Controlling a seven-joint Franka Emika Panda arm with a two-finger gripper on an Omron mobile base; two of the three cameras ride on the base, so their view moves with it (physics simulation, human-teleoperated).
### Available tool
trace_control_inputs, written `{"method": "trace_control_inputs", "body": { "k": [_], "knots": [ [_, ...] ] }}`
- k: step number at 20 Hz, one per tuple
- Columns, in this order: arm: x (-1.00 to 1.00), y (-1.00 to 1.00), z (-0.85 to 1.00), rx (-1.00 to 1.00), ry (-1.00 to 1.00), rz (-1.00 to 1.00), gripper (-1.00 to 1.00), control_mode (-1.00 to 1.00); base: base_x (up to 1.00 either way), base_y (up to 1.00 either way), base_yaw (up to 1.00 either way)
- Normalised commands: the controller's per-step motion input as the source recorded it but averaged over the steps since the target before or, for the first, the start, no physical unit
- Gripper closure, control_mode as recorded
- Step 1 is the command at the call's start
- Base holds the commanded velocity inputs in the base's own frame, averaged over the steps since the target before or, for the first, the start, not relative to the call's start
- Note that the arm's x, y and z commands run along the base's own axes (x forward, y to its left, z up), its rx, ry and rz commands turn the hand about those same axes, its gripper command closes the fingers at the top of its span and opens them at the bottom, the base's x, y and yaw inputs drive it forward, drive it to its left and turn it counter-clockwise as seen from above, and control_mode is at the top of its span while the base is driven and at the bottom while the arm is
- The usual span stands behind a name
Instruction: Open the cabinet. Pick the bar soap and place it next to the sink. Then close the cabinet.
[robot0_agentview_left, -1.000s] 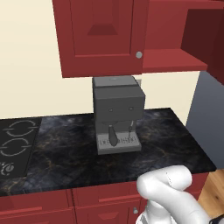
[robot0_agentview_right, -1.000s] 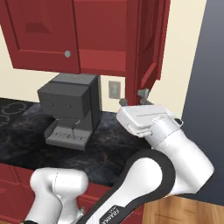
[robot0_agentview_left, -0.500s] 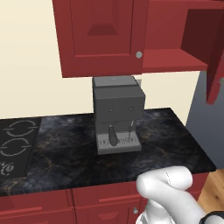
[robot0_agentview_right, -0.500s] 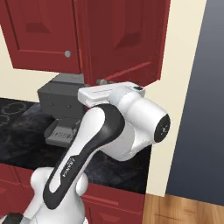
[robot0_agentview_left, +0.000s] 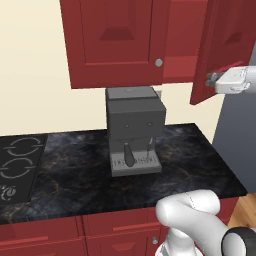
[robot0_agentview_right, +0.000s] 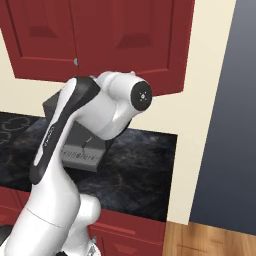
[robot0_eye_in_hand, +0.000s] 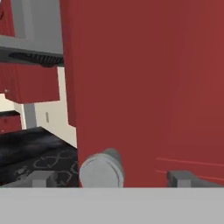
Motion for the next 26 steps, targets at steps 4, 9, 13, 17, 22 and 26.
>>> {"method": "trace_control_inputs", "body": {
  "k": [4, 9, 13, 17, 22, 26],
  "knots": [
    [0.37, 0.41, -0.01, -0.01, 0.00, 0.00, -1.00, -1.00, 0.00, 0.00, 0.00],
    [0.79, 0.34, -0.01, 0.00, -0.02, -0.07, -1.00, -1.00, 0.00, 0.00, 0.00],
    [0.83, 0.26, 0.00, 0.00, -0.04, -0.10, -1.00, -1.00, 0.00, 0.00, 0.00],
    [0.80, 0.25, 0.00, 0.00, -0.04, -0.09, -1.00, -1.00, 0.00, 0.00, 0.00],
    [0.68, 0.22, 0.00, 0.00, -0.03, -0.08, -1.00, -1.00, 0.00, 0.00, 0.00],
    [0.52, 0.19, 0.00, 0.00, 0.00, -0.02, -1.00, -1.00, 0.00, 0.00, 0.00]
  ]
}}
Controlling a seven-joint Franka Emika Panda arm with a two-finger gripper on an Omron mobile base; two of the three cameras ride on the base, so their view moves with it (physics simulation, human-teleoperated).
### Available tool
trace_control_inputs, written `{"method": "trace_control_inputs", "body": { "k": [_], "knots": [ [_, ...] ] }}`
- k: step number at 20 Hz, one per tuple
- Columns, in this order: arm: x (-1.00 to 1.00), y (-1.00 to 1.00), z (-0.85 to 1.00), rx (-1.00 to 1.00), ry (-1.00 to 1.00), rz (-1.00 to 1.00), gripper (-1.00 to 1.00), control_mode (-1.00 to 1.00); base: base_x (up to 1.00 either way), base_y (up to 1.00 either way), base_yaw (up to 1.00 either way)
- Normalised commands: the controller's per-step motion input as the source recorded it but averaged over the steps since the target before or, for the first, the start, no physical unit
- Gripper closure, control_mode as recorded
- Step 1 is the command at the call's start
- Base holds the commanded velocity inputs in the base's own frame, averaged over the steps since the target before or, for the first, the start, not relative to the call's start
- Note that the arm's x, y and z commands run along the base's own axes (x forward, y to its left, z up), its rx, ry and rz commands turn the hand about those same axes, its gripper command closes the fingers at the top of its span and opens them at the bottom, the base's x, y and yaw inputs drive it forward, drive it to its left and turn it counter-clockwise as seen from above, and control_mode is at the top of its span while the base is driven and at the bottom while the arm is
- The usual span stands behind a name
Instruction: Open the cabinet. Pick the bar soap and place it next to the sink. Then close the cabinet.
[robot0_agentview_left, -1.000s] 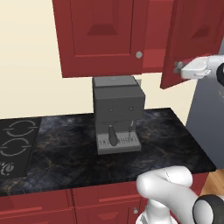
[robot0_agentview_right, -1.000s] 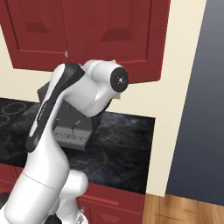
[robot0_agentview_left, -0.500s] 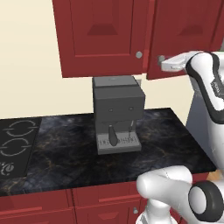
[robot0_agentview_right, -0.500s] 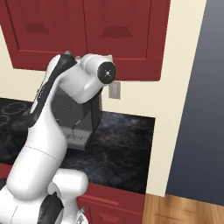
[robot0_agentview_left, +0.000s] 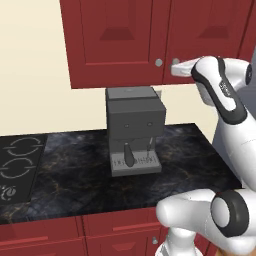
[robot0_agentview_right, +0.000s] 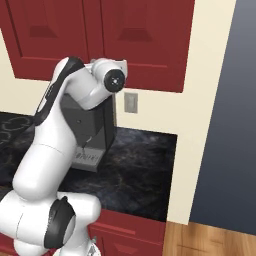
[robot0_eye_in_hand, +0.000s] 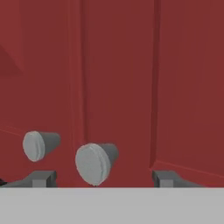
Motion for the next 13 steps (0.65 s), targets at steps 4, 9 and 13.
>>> {"method": "trace_control_inputs", "body": {
  "k": [4, 9, 13],
  "knots": [
    [0.57, 0.12, 0.00, 0.00, 0.00, 0.00, -1.00, -1.00, 0.00, 0.00, 0.00],
    [0.16, 0.00, 0.00, 0.00, 0.00, 0.00, -1.00, -1.00, 0.00, 0.00, 0.00],
    [0.00, 0.00, 0.00, 0.00, 0.00, 0.00, -1.00, -1.00, 0.00, 0.00, 0.00]
  ]
}}
